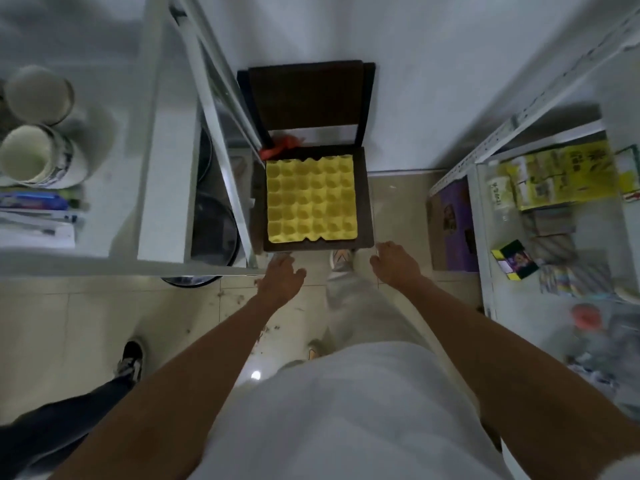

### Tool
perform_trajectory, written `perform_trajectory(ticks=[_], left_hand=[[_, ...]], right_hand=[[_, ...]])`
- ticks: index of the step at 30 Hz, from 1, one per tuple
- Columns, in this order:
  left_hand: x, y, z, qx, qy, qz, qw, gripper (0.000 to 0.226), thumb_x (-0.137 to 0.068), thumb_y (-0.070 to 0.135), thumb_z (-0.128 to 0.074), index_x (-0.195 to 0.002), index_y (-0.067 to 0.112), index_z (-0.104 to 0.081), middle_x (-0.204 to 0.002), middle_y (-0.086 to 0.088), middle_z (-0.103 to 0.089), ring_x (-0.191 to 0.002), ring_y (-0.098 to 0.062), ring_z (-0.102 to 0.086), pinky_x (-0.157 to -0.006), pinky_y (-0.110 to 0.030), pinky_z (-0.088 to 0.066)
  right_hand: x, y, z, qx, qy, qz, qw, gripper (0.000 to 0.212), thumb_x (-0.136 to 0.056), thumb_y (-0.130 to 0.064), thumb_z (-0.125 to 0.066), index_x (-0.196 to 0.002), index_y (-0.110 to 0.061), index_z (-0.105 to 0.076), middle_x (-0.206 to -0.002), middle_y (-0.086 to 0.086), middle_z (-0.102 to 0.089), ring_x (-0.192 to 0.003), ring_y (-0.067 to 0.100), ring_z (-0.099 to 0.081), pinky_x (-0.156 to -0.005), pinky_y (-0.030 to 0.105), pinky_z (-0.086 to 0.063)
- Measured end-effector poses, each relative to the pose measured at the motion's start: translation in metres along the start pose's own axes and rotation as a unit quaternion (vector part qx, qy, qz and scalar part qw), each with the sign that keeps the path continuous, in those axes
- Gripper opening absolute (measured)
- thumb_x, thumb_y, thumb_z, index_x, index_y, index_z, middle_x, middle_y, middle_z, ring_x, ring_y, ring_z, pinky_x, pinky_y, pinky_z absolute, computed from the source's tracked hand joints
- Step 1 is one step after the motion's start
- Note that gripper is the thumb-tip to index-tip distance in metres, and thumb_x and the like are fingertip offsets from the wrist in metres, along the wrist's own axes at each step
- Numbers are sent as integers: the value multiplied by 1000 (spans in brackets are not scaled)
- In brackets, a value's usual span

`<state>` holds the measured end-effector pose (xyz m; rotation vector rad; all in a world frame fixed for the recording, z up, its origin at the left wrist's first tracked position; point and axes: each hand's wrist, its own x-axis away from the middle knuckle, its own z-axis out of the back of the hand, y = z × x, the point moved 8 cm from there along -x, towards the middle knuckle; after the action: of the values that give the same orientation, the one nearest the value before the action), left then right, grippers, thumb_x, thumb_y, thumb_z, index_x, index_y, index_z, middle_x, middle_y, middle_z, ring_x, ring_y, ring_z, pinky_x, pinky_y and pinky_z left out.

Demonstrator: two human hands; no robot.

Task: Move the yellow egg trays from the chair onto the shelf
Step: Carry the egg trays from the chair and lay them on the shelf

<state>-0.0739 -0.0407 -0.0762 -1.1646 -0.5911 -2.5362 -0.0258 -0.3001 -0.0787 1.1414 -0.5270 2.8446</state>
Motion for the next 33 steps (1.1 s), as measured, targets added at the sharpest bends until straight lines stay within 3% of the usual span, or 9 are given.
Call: perform_trajectory(ticks=[3, 7, 11, 14, 18, 23, 28, 31, 33], left_hand=[[-32, 8, 4, -55, -28, 2, 998, 60, -106, 37, -48, -159, 11, -35, -164, -16, -33, -154, -34, -29, -121, -51, -32], [-89, 24, 22, -121, -22, -29, 992, 59, -105, 38, -49, -157, 12, -39, -161, -14, -40, -147, -36, -39, -115, -48, -40], [-150, 6, 48, 35, 27, 52, 998, 56, -101, 37, -56, -150, 11, -49, -153, -18, -50, -138, -40, -50, -110, -49, -46], [-201, -33, 62, 114, 88, 123, 982, 55, -99, 29, -56, -150, 10, -46, -140, -20, -60, -124, -39, -61, -98, -45, -51], [-255, -85, 46, 182, 68, 235, 952, 51, -106, 35, -46, -142, -1, -52, -140, -26, -59, -129, -42, -59, -103, -41, -50], [-296, -80, 54, 140, 90, 200, 966, 43, -95, 16, -51, -137, 9, -60, -128, -20, -67, -117, -39, -64, -93, -42, -52], [-301, -81, 64, 127, 157, 210, 957, 26, -87, 32, -69, -110, 20, -71, -111, -3, -74, -105, -29, -70, -85, -38, -56], [-310, -82, 64, 80, 157, 191, 966, 38, -88, 30, -70, -124, 19, -68, -105, 0, -72, -100, -24, -70, -79, -31, -51], [-313, -80, 66, 42, 154, 177, 971, 41, -90, 29, -67, -131, 25, -65, -108, -2, -73, -103, -28, -70, -84, -37, -57]], right_hand=[[-33, 10, 0, -61, -29, -31, 997, 44, -106, -27, -42, -142, -5, -54, -141, 19, -55, -133, 36, -50, -107, 42, -43], [-83, 22, 11, -128, 27, -52, 990, 33, -105, -20, -44, -124, -14, -70, -125, 12, -69, -117, 32, -63, -94, 37, -49], [-147, 20, 4, -164, 23, -114, 980, 35, -107, -22, -41, -115, -4, -71, -117, 18, -71, -112, 37, -65, -88, 35, -48], [-205, 13, -11, -162, -21, -148, 975, 33, -101, -20, -43, -120, -9, -68, -122, 16, -69, -115, 36, -64, -83, 33, -44], [-265, 6, -29, -153, -51, -157, 974, 40, -97, -32, -52, -130, -11, -58, -126, 12, -66, -116, 34, -63, -89, 38, -51], [-304, 11, -32, -62, 3, -204, 977, 38, -94, -34, -58, -129, -19, -54, -122, 7, -66, -109, 32, -66, -75, 37, -45], [-315, 19, -27, 35, 56, -170, 983, 25, -94, -31, -55, -114, -19, -63, -109, 9, -69, -98, 33, -69, -69, 37, -44], [-318, 20, -29, 60, 63, -150, 985, 25, -95, -35, -56, -113, -20, -64, -107, 10, -68, -96, 34, -69, -70, 37, -46], [-319, 21, -29, 55, 66, -147, 985, 27, -95, -38, -59, -113, -19, -64, -108, 10, -68, -97, 35, -69, -72, 38, -48]])
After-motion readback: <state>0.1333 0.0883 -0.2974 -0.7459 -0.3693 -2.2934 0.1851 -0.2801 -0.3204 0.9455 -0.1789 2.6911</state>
